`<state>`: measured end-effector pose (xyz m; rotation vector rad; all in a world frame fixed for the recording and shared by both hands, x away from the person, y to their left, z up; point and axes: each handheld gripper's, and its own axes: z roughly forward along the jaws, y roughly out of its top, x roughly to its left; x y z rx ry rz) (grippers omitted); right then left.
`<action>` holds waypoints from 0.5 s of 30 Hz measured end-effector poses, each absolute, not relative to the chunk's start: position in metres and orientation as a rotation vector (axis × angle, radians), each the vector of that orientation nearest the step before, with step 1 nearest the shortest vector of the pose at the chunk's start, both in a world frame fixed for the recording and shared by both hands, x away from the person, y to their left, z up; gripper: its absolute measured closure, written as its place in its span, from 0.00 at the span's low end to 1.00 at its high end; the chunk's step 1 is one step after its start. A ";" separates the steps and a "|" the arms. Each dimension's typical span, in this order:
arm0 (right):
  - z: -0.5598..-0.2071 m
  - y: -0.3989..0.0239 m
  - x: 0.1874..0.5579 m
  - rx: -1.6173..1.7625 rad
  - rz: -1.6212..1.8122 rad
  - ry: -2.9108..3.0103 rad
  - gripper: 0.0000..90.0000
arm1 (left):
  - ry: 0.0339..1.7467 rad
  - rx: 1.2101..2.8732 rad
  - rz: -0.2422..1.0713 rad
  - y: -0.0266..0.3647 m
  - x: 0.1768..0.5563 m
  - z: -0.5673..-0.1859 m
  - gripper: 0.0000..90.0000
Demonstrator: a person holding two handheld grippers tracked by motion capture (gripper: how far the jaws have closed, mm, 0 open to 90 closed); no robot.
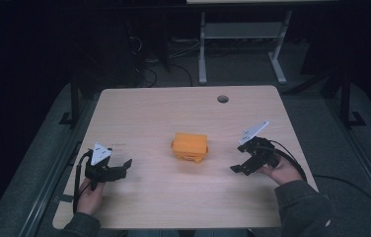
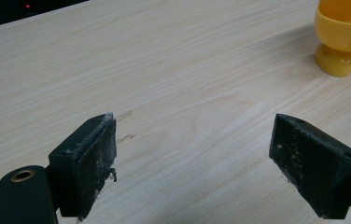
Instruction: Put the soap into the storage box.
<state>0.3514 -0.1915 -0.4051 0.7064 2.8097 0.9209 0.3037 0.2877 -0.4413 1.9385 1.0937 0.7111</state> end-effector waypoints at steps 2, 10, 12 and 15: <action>-0.406 -0.195 0.349 0.722 0.931 2.805 0.19 | 1.097 1.933 0.711 0.288 0.304 -0.441 0.16; -0.412 -0.209 0.337 0.763 0.932 2.787 0.19 | 1.095 1.940 0.713 0.287 0.303 -0.442 0.16; -0.414 -0.212 0.333 0.782 0.935 2.781 0.19 | 1.099 1.936 0.709 0.287 0.303 -0.442 0.16; -0.418 -0.220 0.327 0.806 0.942 2.772 0.19 | 1.092 1.949 0.712 0.287 0.303 -0.442 0.16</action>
